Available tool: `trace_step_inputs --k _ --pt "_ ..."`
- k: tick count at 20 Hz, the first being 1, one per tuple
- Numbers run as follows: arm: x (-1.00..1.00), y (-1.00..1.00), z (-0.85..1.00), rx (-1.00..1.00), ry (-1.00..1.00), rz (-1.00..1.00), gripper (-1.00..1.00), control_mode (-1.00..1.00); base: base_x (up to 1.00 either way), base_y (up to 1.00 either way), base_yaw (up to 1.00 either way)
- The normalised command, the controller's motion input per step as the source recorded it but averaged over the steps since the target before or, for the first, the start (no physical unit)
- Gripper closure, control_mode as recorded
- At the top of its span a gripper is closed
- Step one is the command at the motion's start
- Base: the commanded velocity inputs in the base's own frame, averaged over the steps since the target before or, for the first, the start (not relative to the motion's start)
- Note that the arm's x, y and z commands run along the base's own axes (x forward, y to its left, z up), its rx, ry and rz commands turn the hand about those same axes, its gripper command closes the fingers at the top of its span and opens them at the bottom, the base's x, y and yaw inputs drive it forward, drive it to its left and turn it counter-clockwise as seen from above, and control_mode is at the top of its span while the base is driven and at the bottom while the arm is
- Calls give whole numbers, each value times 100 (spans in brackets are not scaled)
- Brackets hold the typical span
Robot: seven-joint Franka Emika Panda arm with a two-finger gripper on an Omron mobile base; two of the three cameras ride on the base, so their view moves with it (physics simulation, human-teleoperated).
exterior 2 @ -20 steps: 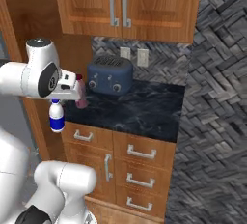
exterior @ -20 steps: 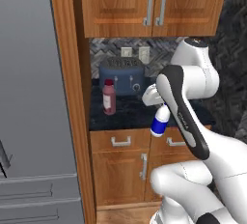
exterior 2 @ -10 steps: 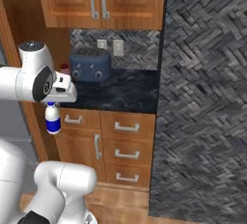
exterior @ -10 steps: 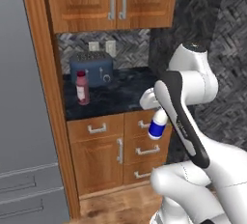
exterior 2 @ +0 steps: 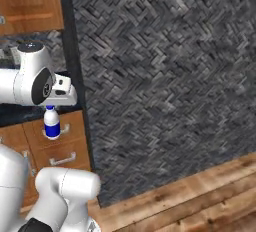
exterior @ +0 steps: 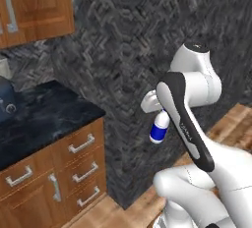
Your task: Place the drinks on the dining counter in a tight cluster.
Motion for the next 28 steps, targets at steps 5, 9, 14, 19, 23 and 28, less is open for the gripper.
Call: trace_step_inputs --k 5,9,14,19,23,28 --pt "0 0 0 0 0 0 100 100 0 -27 -87" --pt "0 0 0 0 0 0 100 100 4 -19 -86" --pt "0 0 0 0 0 0 100 100 13 -16 -84" --pt "0 0 0 0 0 0 100 100 14 -16 -84" --pt "0 0 0 0 0 0 100 100 24 -4 -81" --pt "0 0 0 0 0 0 100 100 89 56 -56"
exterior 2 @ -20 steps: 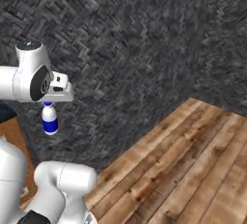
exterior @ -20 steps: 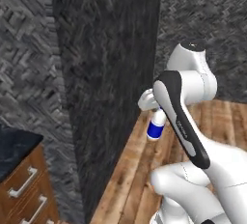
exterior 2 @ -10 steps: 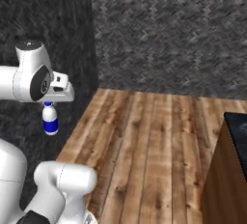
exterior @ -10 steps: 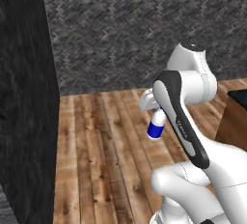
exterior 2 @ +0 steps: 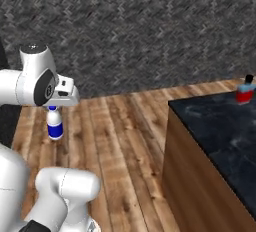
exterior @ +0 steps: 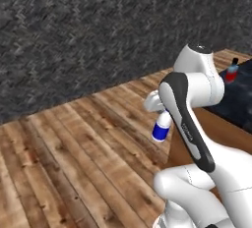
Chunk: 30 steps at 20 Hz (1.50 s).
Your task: Place the drinks on the dining counter in a tight cluster.
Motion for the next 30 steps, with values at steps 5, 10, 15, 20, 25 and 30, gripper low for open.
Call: trace_step_inputs --k 5,10,15,20,25,30 --pt "0 0 0 0 0 0 100 100 100 91 -45" --pt "0 0 0 0 0 0 100 100 100 54 -55" --pt "0 0 0 0 0 0 100 100 85 43 -61" --pt "0 0 0 0 0 0 100 100 50 13 -74" --pt "0 0 0 0 0 0 100 100 51 0 -73" --pt "0 0 0 0 0 0 100 100 97 0 -43"
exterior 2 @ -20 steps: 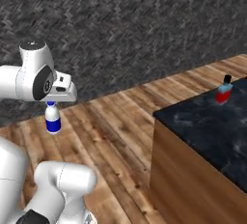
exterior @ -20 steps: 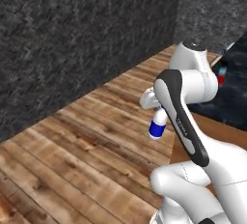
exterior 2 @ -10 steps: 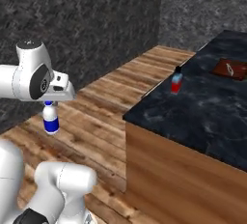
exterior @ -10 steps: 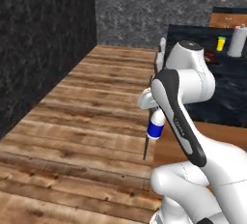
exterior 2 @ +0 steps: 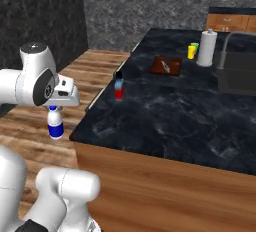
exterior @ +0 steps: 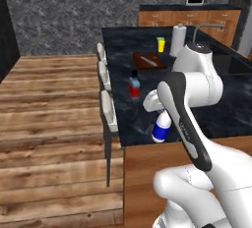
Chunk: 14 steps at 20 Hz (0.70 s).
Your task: Place the drinks on the dining counter in a tight cluster.
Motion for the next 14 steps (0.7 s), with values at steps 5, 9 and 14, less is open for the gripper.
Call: trace_step_inputs --k 5,9,14 --pt "0 0 0 0 0 0 100 100 80 -2 -32" --pt "0 0 0 0 0 0 100 100 11 0 -7" --pt "0 0 0 0 0 0 100 100 0 0 0"
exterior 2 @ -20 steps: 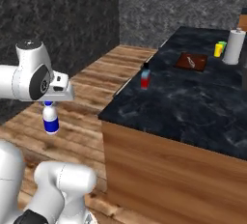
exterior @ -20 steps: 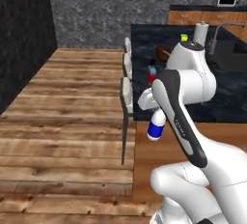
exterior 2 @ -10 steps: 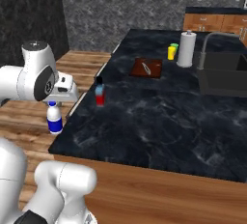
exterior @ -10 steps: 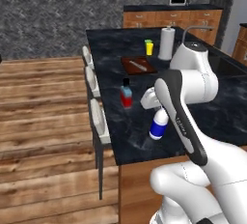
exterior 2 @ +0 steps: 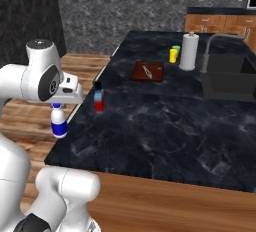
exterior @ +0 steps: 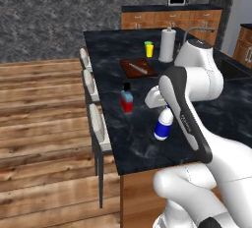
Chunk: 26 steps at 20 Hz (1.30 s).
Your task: Place the drinks on the dining counter in a tight cluster.
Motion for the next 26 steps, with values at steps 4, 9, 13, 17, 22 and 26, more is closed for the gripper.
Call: trace_step_inputs --k 4,9,13,17,22,26 --pt "0 0 0 0 0 0 100 100 0 0 0" --pt "35 16 7 -3 7 -3 100 -100 0 0 0" --pt "62 14 13 -8 23 -2 100 -100 0 0 0" --pt "56 0 0 -2 4 0 100 -100 0 0 0" --pt "88 0 -7 -1 0 0 100 -100 0 0 0" --pt "88 0 -10 -1 0 -2 100 -100 0 0 0"
